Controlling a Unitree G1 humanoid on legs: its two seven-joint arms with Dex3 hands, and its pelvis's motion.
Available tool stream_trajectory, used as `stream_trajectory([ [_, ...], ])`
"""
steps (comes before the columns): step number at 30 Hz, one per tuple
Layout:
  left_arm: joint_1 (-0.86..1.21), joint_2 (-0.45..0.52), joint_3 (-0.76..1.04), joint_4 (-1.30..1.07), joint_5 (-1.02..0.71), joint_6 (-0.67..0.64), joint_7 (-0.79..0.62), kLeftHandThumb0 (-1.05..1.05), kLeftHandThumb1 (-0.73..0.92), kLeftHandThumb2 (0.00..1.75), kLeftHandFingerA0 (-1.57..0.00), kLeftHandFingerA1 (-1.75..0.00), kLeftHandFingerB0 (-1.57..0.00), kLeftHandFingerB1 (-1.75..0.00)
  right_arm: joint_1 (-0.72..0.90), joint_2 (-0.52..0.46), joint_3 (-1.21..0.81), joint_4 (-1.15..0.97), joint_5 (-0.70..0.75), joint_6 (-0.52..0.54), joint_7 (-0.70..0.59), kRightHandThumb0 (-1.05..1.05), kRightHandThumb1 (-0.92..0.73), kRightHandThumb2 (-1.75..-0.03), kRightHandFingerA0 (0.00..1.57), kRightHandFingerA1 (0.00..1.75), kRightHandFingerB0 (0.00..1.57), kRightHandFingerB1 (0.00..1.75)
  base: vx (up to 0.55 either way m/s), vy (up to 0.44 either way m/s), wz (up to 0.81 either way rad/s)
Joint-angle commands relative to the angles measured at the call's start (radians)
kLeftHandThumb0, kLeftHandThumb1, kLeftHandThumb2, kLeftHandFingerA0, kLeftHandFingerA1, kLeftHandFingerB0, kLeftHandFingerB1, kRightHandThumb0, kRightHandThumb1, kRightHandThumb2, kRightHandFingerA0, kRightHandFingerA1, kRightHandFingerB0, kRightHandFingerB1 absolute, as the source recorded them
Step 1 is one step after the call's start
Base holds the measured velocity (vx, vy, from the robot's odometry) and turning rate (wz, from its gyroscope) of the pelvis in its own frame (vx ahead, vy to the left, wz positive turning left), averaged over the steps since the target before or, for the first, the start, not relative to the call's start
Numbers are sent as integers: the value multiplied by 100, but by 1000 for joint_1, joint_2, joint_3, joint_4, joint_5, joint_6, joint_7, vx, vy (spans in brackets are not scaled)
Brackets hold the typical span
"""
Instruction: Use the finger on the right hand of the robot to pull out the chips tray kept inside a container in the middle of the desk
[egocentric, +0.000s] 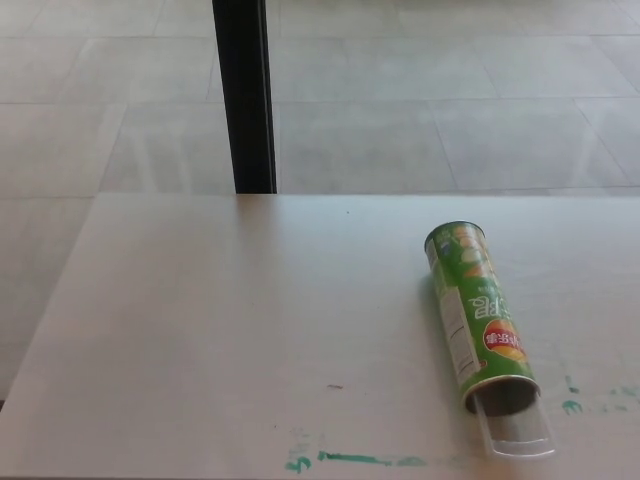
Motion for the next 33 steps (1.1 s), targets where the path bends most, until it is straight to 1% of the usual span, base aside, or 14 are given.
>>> stream_trajectory([
  [1,2,15,6,6,-8,3,-10,-47,73,62,-56,-64,-59,-59,-63,-45,15,-191,3,-22,-6,-11,-43,-89,77,88,10,48,0,0,0],
  [2,3,14,2,5,-4,2,-4,-48,74,62,-57,-62,-61,-59,-54,-60,40,-290,-2,20,15,-12,-44,-90,76,92,8,46,0,0,0],
  [3,2,14,4,5,-6,5,-3,-47,74,62,-57,-63,-61,-60,-49,-64,55,-351,-10,61,15,-13,-64,-59,73,100,22,29,0,0,0],
  [5,2,14,4,3,-7,6,-2,-48,73,62,-57,-64,-59,-59,-39,-90,91,-399,-88,47,27,-16,-62,-58,81,84,21,29,0,0,0],
  [6,4,14,7,3,-10,7,-5,-47,74,62,-56,-64,-55,-55,-30,-107,110,-416,-116,26,47,-9,-43,-89,80,88,7,47,0,0,0],
  [7,6,13,9,4,-11,5,-6,-47,73,62,-56,-63,-57,-57,-21,-128,135,-419,-144,-29,79,-15,-61,-60,85,87,18,33,0,0,0],
  [12,5,14,8,4,-11,7,-10,-47,73,61,-56,-64,-60,-58,-24,-194,242,-437,-227,-52,108,-14,-59,-57,89,86,20,32,0,0,0],
  [13,5,14,4,3,-7,8,-8,-47,73,62,-57,-64,-61,-58,-22,-198,260,-443,-238,-51,106,-14,-40,-87,86,90,9,48,0,0,0],
  [17,1,12,8,11,-9,10,-3,-48,72,61,-57,-62,-59,-57,-6,-224,337,-480,-281,-26,124,-19,-42,-89,86,90,8,48,0,0,0],
  [18,0,11,10,11,-12,11,-5,-48,72,61,-57,-65,-61,-60,-5,-230,356,-482,-293,-22,127,-23,-60,-58,88,86,21,31,0,0,0],
  [26,3,20,-5,3,3,-3,0,-49,74,62,-58,-62,-60,-57,-19,-289,491,-445,-372,-56,166,-27,-62,-59,89,91,18,32,0,0,0],
  [27,2,20,2,4,-5,2,-9,-48,73,62,-56,-63,-61,-61,-23,-296,528,-449,-407,-30,170,-21,-41,-88,89,96,6,47,0,0,0],
  [32,4,21,0,5,-2,0,-6,-48,73,61,-57,-62,-62,-60,-64,-311,599,-421,-461,-25,172,-8,-40,-86,86,100,6,47,0,0,0],
  [33,7,22,-2,4,-1,-10,-13,-48,74,61,-57,-64,-62,-62,-97,-320,625,-407,-482,-21,180,-5,-58,-57,79,110,21,31,0,0,0],
])
